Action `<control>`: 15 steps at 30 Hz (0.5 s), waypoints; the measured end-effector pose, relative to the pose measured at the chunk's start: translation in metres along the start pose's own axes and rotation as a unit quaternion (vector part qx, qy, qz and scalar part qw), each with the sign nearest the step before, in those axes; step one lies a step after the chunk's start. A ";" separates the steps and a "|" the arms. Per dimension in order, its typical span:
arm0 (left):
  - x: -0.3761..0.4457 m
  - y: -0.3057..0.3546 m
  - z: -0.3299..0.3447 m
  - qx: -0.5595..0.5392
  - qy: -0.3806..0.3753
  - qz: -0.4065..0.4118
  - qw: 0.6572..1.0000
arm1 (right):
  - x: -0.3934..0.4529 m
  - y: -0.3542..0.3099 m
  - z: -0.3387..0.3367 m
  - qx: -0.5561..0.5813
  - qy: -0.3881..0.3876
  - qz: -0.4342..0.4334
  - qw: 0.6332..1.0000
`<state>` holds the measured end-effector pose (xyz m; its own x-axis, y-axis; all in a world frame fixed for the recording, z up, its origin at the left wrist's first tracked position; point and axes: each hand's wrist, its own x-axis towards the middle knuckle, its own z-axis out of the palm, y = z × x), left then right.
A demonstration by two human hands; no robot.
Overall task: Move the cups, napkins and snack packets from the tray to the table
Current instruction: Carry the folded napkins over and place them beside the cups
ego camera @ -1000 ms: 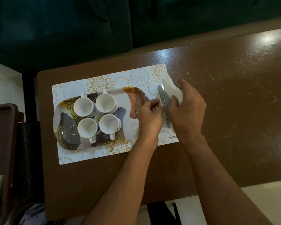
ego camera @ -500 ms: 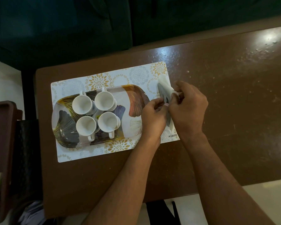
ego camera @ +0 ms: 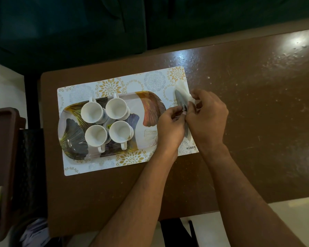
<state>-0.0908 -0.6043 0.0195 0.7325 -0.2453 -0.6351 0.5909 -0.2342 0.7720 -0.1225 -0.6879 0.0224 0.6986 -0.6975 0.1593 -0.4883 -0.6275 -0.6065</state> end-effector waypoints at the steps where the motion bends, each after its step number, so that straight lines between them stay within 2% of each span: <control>1: -0.001 0.001 -0.001 0.002 0.000 0.004 1.000 | -0.001 0.000 0.000 -0.001 0.000 0.000 1.000; 8: -0.009 0.011 -0.020 0.042 0.012 0.059 0.997 | -0.004 -0.010 -0.007 -0.057 0.025 -0.009 0.998; 12: -0.017 0.022 -0.041 0.064 0.028 0.098 0.993 | -0.005 -0.031 -0.011 -0.068 0.065 -0.050 0.994; 15: -0.021 0.031 -0.076 0.080 0.058 0.139 0.985 | -0.015 -0.063 0.003 -0.049 0.057 -0.085 0.994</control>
<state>-0.0628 -0.5352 0.0587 0.8976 -0.2135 -0.3857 0.3082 -0.3217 0.8953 -0.1004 -0.6373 0.0558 0.7139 -0.6101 0.3437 -0.4216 -0.7664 -0.4847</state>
